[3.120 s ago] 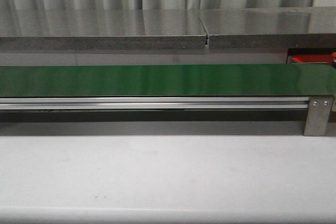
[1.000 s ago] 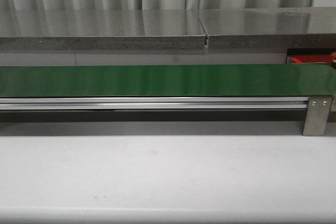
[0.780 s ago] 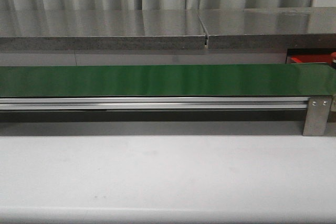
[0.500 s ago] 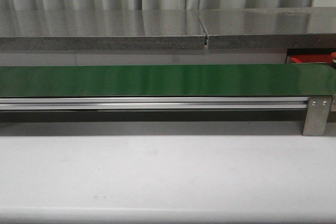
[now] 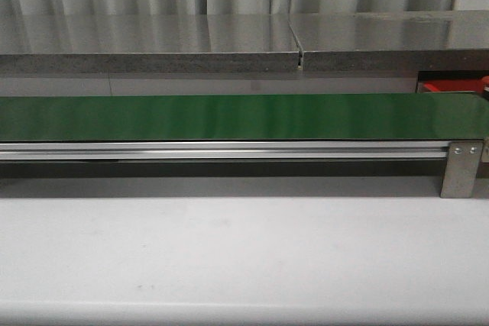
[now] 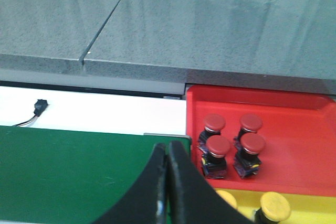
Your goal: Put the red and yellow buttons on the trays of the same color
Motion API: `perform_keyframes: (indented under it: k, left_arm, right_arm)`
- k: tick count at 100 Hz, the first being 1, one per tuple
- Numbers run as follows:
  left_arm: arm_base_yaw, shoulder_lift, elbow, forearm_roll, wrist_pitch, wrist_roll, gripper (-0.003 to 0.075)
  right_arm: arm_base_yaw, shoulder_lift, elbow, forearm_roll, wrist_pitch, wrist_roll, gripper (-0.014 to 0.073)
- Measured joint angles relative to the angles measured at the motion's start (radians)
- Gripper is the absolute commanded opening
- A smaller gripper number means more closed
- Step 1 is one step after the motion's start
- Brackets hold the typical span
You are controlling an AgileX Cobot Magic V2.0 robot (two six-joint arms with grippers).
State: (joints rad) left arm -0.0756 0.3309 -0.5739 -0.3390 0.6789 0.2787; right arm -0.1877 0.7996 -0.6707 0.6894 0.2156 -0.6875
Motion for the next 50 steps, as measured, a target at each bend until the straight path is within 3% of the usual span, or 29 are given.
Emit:
perform_keyframes:
  k: [21, 50]
  left_arm:
    - [0.000, 0.000, 0.000, -0.002, 0.000, 0.000, -0.0020]
    - [0.000, 0.000, 0.000, -0.002, 0.000, 0.000, -0.0020]
  right_arm:
    - [0.064, -0.094, 0.128, 0.041, -0.120, -0.002, -0.0074]
    - [0.069, -0.242, 0.279, 0.051, -0.127, -0.002, -0.0074]
